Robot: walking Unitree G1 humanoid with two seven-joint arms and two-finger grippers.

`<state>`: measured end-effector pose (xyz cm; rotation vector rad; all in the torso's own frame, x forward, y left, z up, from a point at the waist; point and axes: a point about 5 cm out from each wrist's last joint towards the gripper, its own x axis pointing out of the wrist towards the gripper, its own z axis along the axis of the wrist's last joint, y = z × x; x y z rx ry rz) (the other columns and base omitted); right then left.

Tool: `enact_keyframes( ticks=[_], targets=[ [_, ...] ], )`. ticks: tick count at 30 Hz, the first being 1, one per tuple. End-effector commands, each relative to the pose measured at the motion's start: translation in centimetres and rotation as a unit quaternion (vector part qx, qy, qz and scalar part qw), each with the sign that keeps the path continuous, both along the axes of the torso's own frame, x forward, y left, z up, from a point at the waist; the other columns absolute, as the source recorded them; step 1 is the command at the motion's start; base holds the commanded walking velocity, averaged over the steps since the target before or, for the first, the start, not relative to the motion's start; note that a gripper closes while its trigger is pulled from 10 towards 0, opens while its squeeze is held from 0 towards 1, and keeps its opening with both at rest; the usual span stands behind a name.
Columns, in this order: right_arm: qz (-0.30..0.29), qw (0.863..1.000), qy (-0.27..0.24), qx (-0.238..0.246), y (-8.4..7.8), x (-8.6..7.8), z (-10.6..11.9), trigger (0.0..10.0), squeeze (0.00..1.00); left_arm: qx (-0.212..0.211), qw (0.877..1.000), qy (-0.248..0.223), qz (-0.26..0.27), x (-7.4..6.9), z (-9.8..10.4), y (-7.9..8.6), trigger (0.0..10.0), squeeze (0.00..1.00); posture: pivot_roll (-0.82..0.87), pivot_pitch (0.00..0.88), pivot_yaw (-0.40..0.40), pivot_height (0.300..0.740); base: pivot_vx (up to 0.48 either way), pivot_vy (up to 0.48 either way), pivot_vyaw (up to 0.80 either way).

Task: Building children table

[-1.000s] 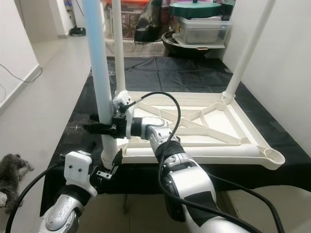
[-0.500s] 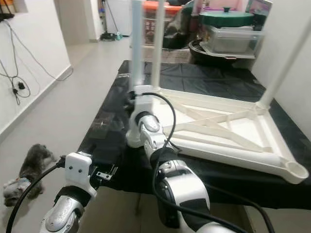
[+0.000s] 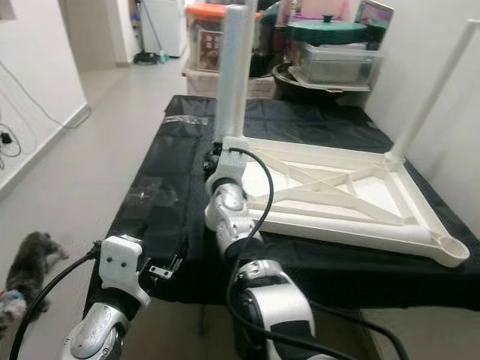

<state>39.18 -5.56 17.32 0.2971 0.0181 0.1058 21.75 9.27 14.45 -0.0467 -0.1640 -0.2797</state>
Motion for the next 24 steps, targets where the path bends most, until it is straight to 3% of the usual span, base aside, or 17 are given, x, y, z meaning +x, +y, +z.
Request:
enact_keyframes(
  ticks=[1, 4, 5, 6, 8, 9, 10, 11, 13, 14, 16, 17, 19, 21, 22, 23, 24],
  targets=[
    [0.051, 0.998, -0.031, 0.025, -0.2, 0.3, 0.9, 10.0, 0.0, 0.002, 1.0, 0.003, -0.002, -0.1, -0.2, -0.2, 10.0, 0.0, 0.01, 0.0, -0.042, 0.74, 0.0, 0.0, 0.0],
    [0.079, 0.995, -0.046, 0.035, -0.1, 0.3, 1.4, 10.0, 0.0, 0.002, 1.0, 0.003, -0.002, -0.1, -0.3, -0.2, 10.0, 0.0, -0.01, 0.0, -0.03, 0.74, 0.0, 0.0, 0.0],
    [0.128, 0.988, -0.052, 0.07, 0.0, 0.3, 1.7, 10.0, 0.0, 0.001, 1.0, 0.003, -0.002, -0.1, -0.2, -0.2, 10.0, 0.0, -0.01, 0.0, -0.032, 0.74, 0.0, 0.0, 0.0],
    [0.128, 0.988, -0.052, 0.07, 0.0, 0.3, 1.7, 10.0, 0.0, 0.001, 1.0, 0.003, -0.002, -0.1, -0.2, -0.2, 10.0, 0.0, -0.01, 0.0, -0.032, 0.74, 0.0, 0.0, 0.0],
    [0.224, 0.968, -0.066, 0.09, -0.4, 0.2, 1.9, 10.0, 0.0, 0.001, 1.0, 0.002, -0.003, 0.0, -0.1, -0.3, 10.0, 0.0, -0.01, 0.0, -0.038, 0.74, 0.0, 0.0, 0.0],
    [0.224, 0.968, -0.066, 0.09, -0.4, 0.2, 1.9, 10.0, 0.0, 0.001, 1.0, 0.002, -0.003, 0.0, -0.1, -0.3, 10.0, 0.0, -0.01, 0.0, -0.038, 0.74, 0.0, 0.0, 0.0],
    [0.28, 0.954, -0.071, 0.086, -0.5, 0.0, 2.1, 10.0, 0.0, 0.001, 1.0, 0.001, -0.002, -0.1, -0.1, -0.3, 10.0, 0.0, -0.01, 0.0, -0.038, 0.74, 0.0, 0.0, 0.0],
    [0.28, 0.954, -0.071, 0.086, -0.5, 0.0, 2.1, 10.0, 0.0, 0.001, 1.0, 0.001, -0.002, -0.1, -0.1, -0.3, 10.0, 0.0, -0.01, 0.0, -0.038, 0.74, 0.0, 0.0, 0.0],
    [0.375, 0.922, -0.076, 0.063, -0.4, -0.4, 2.3, 10.0, 0.0, 0.001, 1.0, 0.001, -0.001, 0.0, -0.1, -0.2, 10.0, 0.0, -0.04, 0.0, -0.033, 0.74, 0.0, 0.0, 0.0],
    [0.375, 0.922, -0.076, 0.063, -0.4, -0.4, 2.3, 10.0, 0.0, 0.001, 1.0, 0.001, -0.001, 0.0, -0.1, -0.2, 10.0, 0.0, -0.04, 0.0, -0.033, 0.74, 0.0, 0.0, 0.0],
    [0.498, 0.864, -0.066, 0.012, 0.5, -1.3, 2.2, 10.0, 0.0, 0.001, 1.0, 0.0, -0.004, 0.1, -0.1, -0.3, 10.0, 0.0, -0.03, 0.0, -0.031, 0.74, 0.0, 0.0, 0.0],
    [0.536, 0.842, -0.06, -0.001, 0.8, -1.6, 2.1, 10.0, 0.0, 0.0, 1.0, 0.0, -0.004, 0.1, -0.1, -0.3, 10.0, 0.0, -0.02, 0.0, -0.035, 0.74, 0.0, 0.0, 0.0],
    [0.536, 0.842, -0.06, -0.001, 0.8, -1.6, 2.1, 10.0, 0.0, 0.0, 1.0, 0.0, -0.004, 0.1, -0.1, -0.3, 10.0, 0.0, -0.02, 0.0, -0.035, 0.74, 0.0, 0.0, 0.0],
    [0.606, 0.794, -0.05, -0.026, 1.6, -2.4, 1.9, 10.0, 0.0, 0.002, 1.0, -0.002, -0.003, 0.1, 0.0, -0.2, 10.0, 0.0, -0.02, 0.0, -0.035, 0.74, 0.0, 0.0, 0.0],
    [0.626, 0.778, -0.048, -0.035, 2.1, -2.7, 2.0, 10.0, 0.0, 0.003, 1.0, -0.002, -0.001, 0.2, 0.0, -0.1, 10.0, 0.0, 0.0, 0.0, -0.039, 0.74, 0.0, 0.0, 0.0],
    [0.638, 0.768, -0.046, -0.04, 2.4, -2.8, 2.1, 10.0, 0.0, 0.004, 1.0, -0.003, 0.0, 0.2, 0.0, -0.1, 10.0, 0.0, 0.0, 0.0, -0.039, 0.74, 0.0, 0.0, 0.0],
    [0.638, 0.768, -0.046, -0.04, 2.4, -2.8, 2.1, 10.0, 0.0, 0.004, 1.0, -0.003, 0.0, 0.2, 0.0, -0.1, 10.0, 0.0, 0.0, 0.0, -0.039, 0.74, 0.0, 0.0, 0.0]
  ],
)
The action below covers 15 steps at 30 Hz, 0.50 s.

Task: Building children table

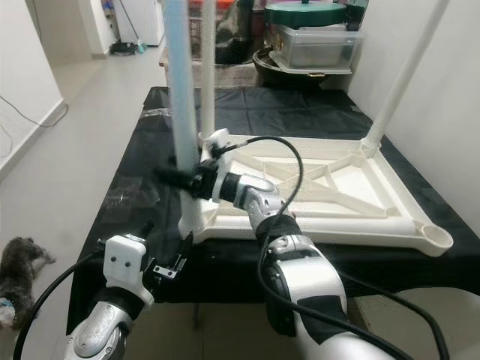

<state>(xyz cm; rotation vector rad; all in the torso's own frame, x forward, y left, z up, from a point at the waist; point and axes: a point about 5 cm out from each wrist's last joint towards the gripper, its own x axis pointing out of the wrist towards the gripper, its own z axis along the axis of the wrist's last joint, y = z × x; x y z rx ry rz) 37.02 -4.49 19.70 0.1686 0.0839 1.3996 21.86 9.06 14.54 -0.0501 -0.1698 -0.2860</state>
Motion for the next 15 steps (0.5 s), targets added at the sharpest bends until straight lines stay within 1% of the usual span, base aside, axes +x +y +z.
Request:
enact_keyframes(
  ticks=[1, 5, 7, 12, 13, 14, 15],
  targets=[
    [0.053, 0.998, 0.001, -0.021, 1.7, -0.7, -0.2, 10.0, 0.0, 0.006, 1.0, 0.0, 0.004, 0.1, 0.0, 0.2, 10.0, 0.0, 0.02, 0.0, -0.032, 0.74, 0.0, 0.0, 0.0],
    [0.063, 0.998, 0.004, -0.014, 2.1, -0.8, 0.0, 10.0, 0.0, 0.005, 1.0, 0.0, 0.004, 0.1, 0.0, 0.3, 10.0, 0.0, 0.02, 0.0, -0.039, 0.74, 0.0, 0.0, 0.0],
    [0.085, 0.996, 0.015, 0.002, 2.4, -1.1, 0.1, 0.0, 0.0, 0.008, 1.0, -0.002, 0.005, 0.2, 0.1, 0.3, 10.0, 0.0, 0.04, 0.0, -0.053, 0.74, 0.0, 0.0, 0.0],
    [0.084, 0.996, 0.015, 0.012, 2.5, -1.1, 0.2, 0.0, 0.0, 0.01, 1.0, -0.004, 0.007, 0.3, 0.1, 0.4, 10.0, 0.0, 0.04, 0.0, -0.053, 0.74, 0.0, 0.0, 0.0],
    [0.059, 0.998, 0.007, 0.01, 2.5, -0.9, 0.2, 0.0, 0.0, 0.01, 1.0, -0.004, 0.007, 0.3, 0.1, 0.4, 10.0, 0.0, 0.03, 0.0, -0.049, 0.74, 0.0, 0.0, 0.0],
    [0.059, 0.998, 0.007, 0.01, 2.5, -0.9, 0.2, 0.0, 0.0, 0.01, 1.0, -0.004, 0.007, 0.3, 0.1, 0.4, 10.0, 0.0, 0.03, 0.0, -0.049, 0.74, 0.0, 0.0, 0.0],
    [-0.046, 0.999, -0.013, 0.019, 2.4, 0.1, 0.4, 0.0, 0.0, 0.01, 1.0, -0.004, 0.007, 0.3, 0.1, 0.4, 10.0, 0.0, 0.03, 0.0, -0.049, 0.74, 0.0, 0.0, 0.0]
  ],
)
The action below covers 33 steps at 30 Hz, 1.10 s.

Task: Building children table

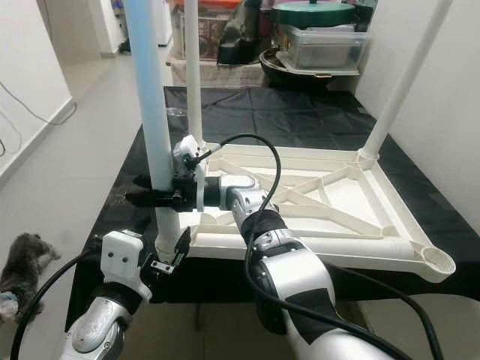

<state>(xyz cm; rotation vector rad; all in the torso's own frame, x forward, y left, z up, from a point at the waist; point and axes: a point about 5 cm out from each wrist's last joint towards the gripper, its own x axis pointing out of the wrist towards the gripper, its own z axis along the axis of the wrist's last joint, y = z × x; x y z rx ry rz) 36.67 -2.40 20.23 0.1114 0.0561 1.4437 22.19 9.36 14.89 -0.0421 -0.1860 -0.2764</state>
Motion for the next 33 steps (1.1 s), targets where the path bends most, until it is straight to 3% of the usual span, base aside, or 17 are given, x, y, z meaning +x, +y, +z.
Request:
enact_keyframes(
  ticks=[1, 4, 7, 8, 10, 13, 20, 21, 23, 24, 27, 28, 29, 30, 31, 32, 33],
  targets=[
    [-0.144, 0.989, 0.003, 0.043, 0.1, 1.2, 0.1, 0.0, 0.0, 0.007, 1.0, 0.005, 0.002, 0.0, -0.3, 0.1, 10.0, 0.0, 0.03, 0.0, -0.049, 0.74, 0.0, 0.0, 0.0],
    [-0.324, 0.945, 0.001, 0.049, -1.2, 2.7, 0.2, 0.0, 0.0, 0.007, 1.0, 0.005, 0.001, 0.0, -0.4, 0.1, 10.0, 0.0, 0.02, 0.0, -0.049, 0.74, 0.0, 0.0, 0.0],
    [-0.573, 0.819, 0.007, 0.023, -5.7, 4.2, -0.5, 0.0, 0.0, 0.007, 1.0, 0.005, 0.0, 0.0, -0.4, 0.1, 10.0, 0.0, 0.02, 0.0, -0.046, 0.74, 0.0, 0.0, 0.0],
    [-0.573, 0.819, 0.007, 0.023, -5.7, 4.2, -0.5, 0.0, 0.0, 0.007, 1.0, 0.005, 0.0, 0.0, -0.4, 0.1, 10.0, 0.0, 0.02, 0.0, -0.046, 0.74, 0.0, 0.0, 0.0],
    [-0.651, 0.759, 0.004, 0.028, -7.4, 4.0, -1.0, 0.0, 0.0, 0.007, 1.0, 0.006, 0.0, 0.0, -0.4, 0.1, 10.0, 0.0, 0.01, 0.0, -0.045, 0.74, 0.0, 0.0, 0.0],
    [-0.689, 0.723, 0.028, 0.033, -7.3, 3.3, -2.1, 0.0, 0.0, 0.007, 1.0, 0.007, -0.002, 0.0, -0.4, 0.0, 10.0, 0.0, 0.01, 0.0, -0.045, 0.74, 0.0, 0.0, 0.0],
    [-0.698, 0.713, 0.062, 0.032, -4.5, 2.2, -3.3, 0.0, 0.0, 0.007, 1.0, 0.007, -0.001, 0.0, -0.4, 0.1, 10.0, 0.0, 0.02, 0.0, -0.046, 0.74, 0.0, 0.0, 0.0],
    [-0.682, 0.728, 0.061, 0.037, -3.6, 2.2, -3.2, 10.0, 0.0, 0.007, 1.0, 0.007, -0.001, 0.0, -0.4, 0.1, 10.0, 0.0, 0.02, 0.0, -0.046, 0.74, 0.0, 0.0, 0.0],
    [-0.67, 0.739, 0.059, 0.041, -3.1, 2.1, -3.0, 10.0, 0.0, 0.008, 1.0, 0.007, -0.001, 0.0, -0.4, 0.1, 10.0, 0.0, 0.02, 0.0, -0.046, 0.74, 0.0, 0.0, 0.0],
    [-0.653, 0.754, 0.048, 0.055, -2.6, 2.2, -2.5, 10.0, 1.0, 0.008, 1.0, 0.007, -0.001, 0.0, -0.4, 0.1, 10.0, 0.0, 0.02, 0.0, -0.05, 0.74, 0.0, 0.0, 0.0],
    [-0.63, 0.772, 0.034, 0.071, -2.2, 2.3, -1.8, 10.0, 1.0, 0.008, 1.0, 0.007, 0.0, -0.1, -0.5, 0.1, 10.0, 0.0, 0.02, 0.0, -0.05, 0.74, 0.0, 0.0, 0.0],
    [-0.614, 0.785, 0.022, 0.081, -2.1, 2.4, -1.2, 10.0, 0.66, 0.007, 1.0, 0.007, 0.0, -0.1, -0.5, 0.1, 10.0, 0.0, 0.02, 0.0, -0.05, 0.74, 0.0, 0.0, 0.0],
    [-0.587, 0.804, 0.02, 0.093, -1.8, 2.5, -0.7, 10.0, 0.0, 0.007, 1.0, 0.008, 0.0, -0.1, -0.5, 0.1, 10.0, 0.0, 0.02, 0.0, -0.05, 0.74, 0.0, 0.0, 0.0],
    [-0.587, 0.804, 0.02, 0.093, -1.8, 2.5, -0.7, 10.0, 0.0, 0.007, 1.0, 0.008, 0.0, -0.1, -0.5, 0.1, 10.0, 0.0, 0.02, 0.0, -0.05, 0.74, 0.0, 0.0, 0.0],
    [-0.528, 0.843, 0.02, 0.104, -1.5, 2.6, -0.1, 10.0, 0.0, 0.007, 1.0, 0.008, 0.0, -0.1, -0.5, 0.1, 10.0, 0.0, 0.02, 0.0, -0.05, 0.74, 0.0, 0.0, 0.0],
    [-0.528, 0.843, 0.02, 0.104, -1.5, 2.6, -0.1, 10.0, 0.0, 0.007, 1.0, 0.008, 0.0, -0.1, -0.5, 0.1, 10.0, 0.0, 0.02, 0.0, -0.05, 0.74, 0.0, 0.0, 0.0],
    [-0.471, 0.874, 0.027, 0.115, -1.3, 2.6, 0.3, 10.0, 0.0, 0.006, 1.0, 0.007, 0.0, -0.1, -0.5, 0.0, 10.0, 0.0, 0.02, 0.0, -0.05, 0.74, 0.0, 0.0, 0.0]
  ],
)
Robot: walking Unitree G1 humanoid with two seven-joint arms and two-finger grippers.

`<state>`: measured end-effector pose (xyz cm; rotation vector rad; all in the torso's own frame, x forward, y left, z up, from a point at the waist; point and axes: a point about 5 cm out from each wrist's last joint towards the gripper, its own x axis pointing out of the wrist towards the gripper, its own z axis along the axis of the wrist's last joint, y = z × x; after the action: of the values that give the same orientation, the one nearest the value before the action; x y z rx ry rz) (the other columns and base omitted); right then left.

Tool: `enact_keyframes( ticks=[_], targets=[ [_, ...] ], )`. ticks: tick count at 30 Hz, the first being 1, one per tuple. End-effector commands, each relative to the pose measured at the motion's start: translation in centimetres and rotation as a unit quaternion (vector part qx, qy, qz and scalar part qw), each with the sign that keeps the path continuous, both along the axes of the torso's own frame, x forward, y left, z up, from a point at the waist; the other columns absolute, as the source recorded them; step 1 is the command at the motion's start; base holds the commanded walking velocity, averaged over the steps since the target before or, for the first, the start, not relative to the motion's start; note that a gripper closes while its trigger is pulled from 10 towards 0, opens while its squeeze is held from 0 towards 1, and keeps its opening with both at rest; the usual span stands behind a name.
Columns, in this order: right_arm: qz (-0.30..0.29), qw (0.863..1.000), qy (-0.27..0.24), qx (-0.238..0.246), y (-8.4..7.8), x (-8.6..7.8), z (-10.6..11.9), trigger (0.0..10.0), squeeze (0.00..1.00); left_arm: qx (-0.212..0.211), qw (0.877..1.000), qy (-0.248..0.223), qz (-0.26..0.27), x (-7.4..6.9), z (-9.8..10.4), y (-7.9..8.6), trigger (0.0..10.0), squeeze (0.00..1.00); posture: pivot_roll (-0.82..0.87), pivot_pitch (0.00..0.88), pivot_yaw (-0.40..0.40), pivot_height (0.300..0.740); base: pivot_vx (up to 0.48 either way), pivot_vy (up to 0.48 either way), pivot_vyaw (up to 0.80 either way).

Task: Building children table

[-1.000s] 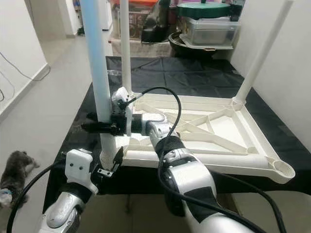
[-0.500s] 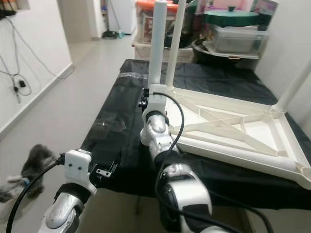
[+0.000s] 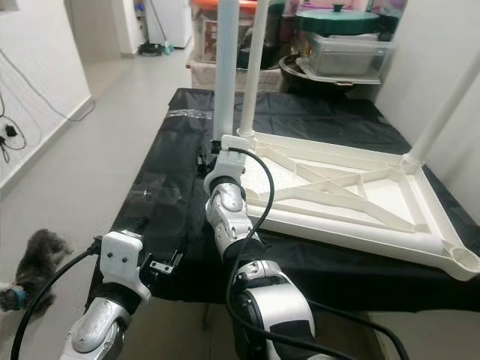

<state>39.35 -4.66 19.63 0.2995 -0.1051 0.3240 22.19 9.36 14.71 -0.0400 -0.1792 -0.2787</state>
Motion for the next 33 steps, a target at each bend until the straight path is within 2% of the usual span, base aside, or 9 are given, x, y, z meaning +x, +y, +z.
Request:
enact_keyframes(
  ticks=[1, 3, 6, 16, 18, 19, 20, 21, 33],
  targets=[
    [0.067, 0.998, -0.014, 0.012, 1.0, 0.0, 0.9, 10.0, 0.0, 0.005, 1.0, 0.004, 0.001, -0.1, -0.3, 0.1, 10.0, 0.0, 0.02, 0.0, -0.05, 0.74, 0.0, 0.0, 0.0],
    [0.246, 0.969, -0.025, -0.012, 1.3, -0.5, 1.1, 10.0, 0.0, 0.004, 1.0, 0.004, -0.001, -0.1, -0.3, 0.0, 10.0, 0.0, 0.01, 0.0, -0.044, 0.74, 0.0, 0.0, 0.0],
    [0.284, 0.958, -0.025, -0.018, 1.2, -0.7, 1.1, 10.0, 0.0, 0.004, 1.0, 0.004, -0.001, -0.1, -0.3, 0.0, 10.0, 0.0, 0.01, 0.0, -0.044, 0.74, 0.0, 0.0, 0.0],
    [0.542, 0.839, 0.0, -0.059, 2.0, -3.2, -0.8, 10.0, 0.0, 0.005, 1.0, 0.001, -0.001, -0.1, -0.2, -0.1, 10.0, 0.0, 0.03, 0.0, -0.057, 0.74, 0.0, 0.0, 0.0],
    [0.542, 0.839, 0.0, -0.059, 2.0, -3.2, -0.8, 10.0, 0.0, 0.005, 1.0, 0.001, -0.001, -0.1, -0.2, -0.1, 10.0, 0.0, 0.03, 0.0, -0.057, 0.74, 0.0, 0.0, 0.0],
    [0.545, 0.836, -0.002, -0.061, 2.3, -3.4, -0.9, 6.0, 0.0, 0.005, 1.0, 0.001, -0.001, -0.1, -0.2, -0.2, 10.0, 0.0, 0.03, 0.0, -0.058, 0.74, 0.0, 0.0, 0.0],
    [0.545, 0.836, -0.002, -0.061, 2.3, -3.4, -0.9, 6.0, 0.0, 0.005, 1.0, 0.001, -0.001, -0.1, -0.2, -0.2, 10.0, 0.0, 0.03, 0.0, -0.058, 0.74, 0.0, 0.0, 0.0],
    [0.532, 0.843, -0.001, -0.075, 2.6, -3.3, -1.2, 0.0, 0.0, 0.005, 1.0, 0.001, 0.0, -0.2, -0.3, -0.2, 10.0, 0.0, 0.03, 0.0, -0.06, 0.74, 0.0, 0.0, 0.0],
    [0.143, 0.985, 0.031, -0.089, -0.4, 0.2, -1.4, 0.0, 0.0, 0.003, 1.0, 0.002, 0.0, -0.3, -0.3, -0.1, 10.0, 0.0, 0.01, 0.0, -0.047, 0.74, 0.0, 0.0, 0.0]
  ],
)
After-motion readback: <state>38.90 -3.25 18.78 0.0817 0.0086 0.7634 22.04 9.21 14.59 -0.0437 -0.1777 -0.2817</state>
